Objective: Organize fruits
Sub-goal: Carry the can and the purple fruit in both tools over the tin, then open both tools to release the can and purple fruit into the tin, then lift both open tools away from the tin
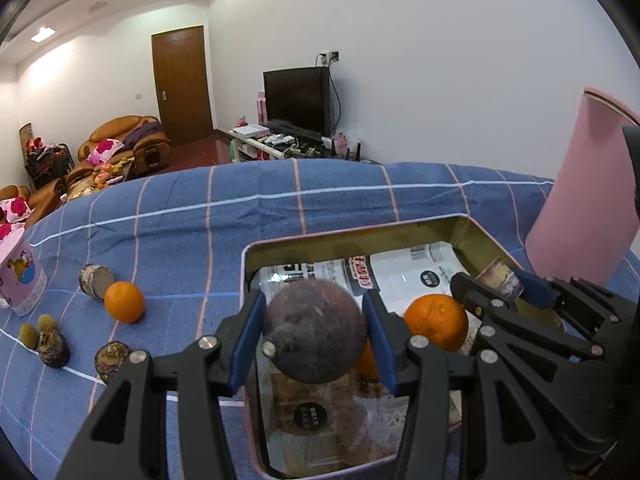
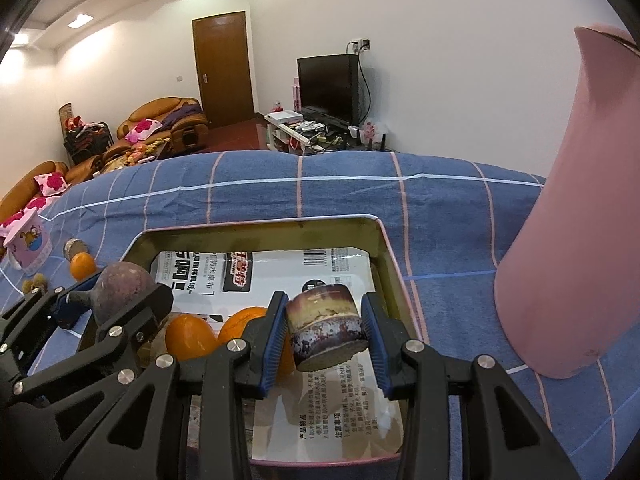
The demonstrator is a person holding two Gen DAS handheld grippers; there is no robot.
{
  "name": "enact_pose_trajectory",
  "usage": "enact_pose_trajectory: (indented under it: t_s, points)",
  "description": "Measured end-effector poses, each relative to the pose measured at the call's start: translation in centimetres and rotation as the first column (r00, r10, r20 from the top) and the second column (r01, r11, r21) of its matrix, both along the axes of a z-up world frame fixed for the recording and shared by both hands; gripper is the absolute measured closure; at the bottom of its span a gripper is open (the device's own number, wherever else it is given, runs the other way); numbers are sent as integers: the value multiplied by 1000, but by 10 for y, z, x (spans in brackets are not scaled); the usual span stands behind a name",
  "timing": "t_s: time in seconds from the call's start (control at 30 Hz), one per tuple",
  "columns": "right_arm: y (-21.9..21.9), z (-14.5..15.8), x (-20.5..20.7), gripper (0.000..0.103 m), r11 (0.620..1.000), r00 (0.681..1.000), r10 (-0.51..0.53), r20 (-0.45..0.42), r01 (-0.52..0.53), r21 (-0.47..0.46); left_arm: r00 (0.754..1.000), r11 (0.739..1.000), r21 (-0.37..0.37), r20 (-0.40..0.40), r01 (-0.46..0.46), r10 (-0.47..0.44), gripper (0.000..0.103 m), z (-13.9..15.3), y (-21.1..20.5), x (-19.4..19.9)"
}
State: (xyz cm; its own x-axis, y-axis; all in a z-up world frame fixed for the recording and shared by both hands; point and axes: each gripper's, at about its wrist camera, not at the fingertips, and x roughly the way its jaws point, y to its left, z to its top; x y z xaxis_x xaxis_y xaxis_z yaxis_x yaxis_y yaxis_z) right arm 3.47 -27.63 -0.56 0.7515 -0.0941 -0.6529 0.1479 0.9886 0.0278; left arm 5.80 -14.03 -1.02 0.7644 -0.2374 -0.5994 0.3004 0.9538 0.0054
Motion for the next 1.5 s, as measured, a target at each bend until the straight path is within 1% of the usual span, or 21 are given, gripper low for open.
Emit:
enact_pose_trajectory:
  t_s: [0.07,0.13,0.2,0.3,0.33,0.37,0.4,0.43,0.47,0.5,0.57,0.63,0.73,0.83,0.93,1.03,1.1,1.13,1.17,1.27,1.5]
  points:
    - [-1,0,1,63,1000,1000,6,4,-6,12,1000,1000,-1,21,0,0,51,1,0,-3]
    - [-6,0,2,63,999,1000,13,5,-13,47,999,1000,1,41,-1,1,48,3,0,-6]
    - [-12,-2,1,63,997,1000,3,-1,-3,78,998,1000,7,65,-19,19,37,5,1,-9]
    - [-15,-2,1,62,994,1000,4,1,-4,107,991,998,13,119,-55,53,25,9,6,-16]
    - [-14,-2,2,59,994,1000,6,3,-7,110,988,998,13,138,-68,65,23,10,8,-18]
    - [-14,-1,1,55,994,1000,7,7,-8,108,985,997,14,152,-80,77,18,11,11,-20]
    - [-13,-1,1,53,994,1000,10,15,-12,107,981,995,11,168,-98,95,12,12,14,-21]
    - [-12,1,-1,50,994,1000,11,24,-13,106,977,993,1,179,-115,113,8,14,19,-22]
    - [-13,2,-2,50,994,999,13,31,-16,110,974,992,-12,186,-126,126,1,15,23,-22]
    - [-14,3,-4,49,992,999,17,43,-22,121,972,991,-27,192,-131,134,0,15,28,-23]
    - [-14,5,-7,37,990,998,22,59,-30,140,970,991,-51,201,-127,135,0,18,34,-24]
    - [-12,7,-11,35,991,997,20,81,-30,134,967,991,-52,215,-126,134,0,20,36,-26]
    - [-5,12,-14,34,995,994,21,111,-31,91,956,990,-36,257,-135,140,0,22,39,-34]
    - [1,19,-19,34,999,989,11,151,-18,42,949,989,-22,280,-145,145,0,22,43,-38]
    - [3,24,-27,33,1000,979,-25,203,23,12,941,986,-21,297,-163,162,0,22,47,-41]
    - [7,28,-34,33,998,964,-57,261,65,-22,939,984,-25,295,-177,176,0,21,52,-41]
    - [6,29,-37,30,996,957,-70,280,80,-25,939,983,-34,291,-182,184,0,22,55,-40]
    - [5,29,-38,27,996,956,-77,282,85,-18,938,982,-40,291,-184,188,0,22,57,-41]
    - [5,28,-38,26,996,955,-84,284,90,-8,937,982,-43,292,-185,190,0,21,57,-41]
    - [2,29,-40,26,996,952,-93,291,94,10,937,982,-43,291,-186,190,0,21,58,-42]
    - [6,31,-50,26,993,940,-111,322,121,-12,942,986,-33,290,-166,168,0,20,61,-47]
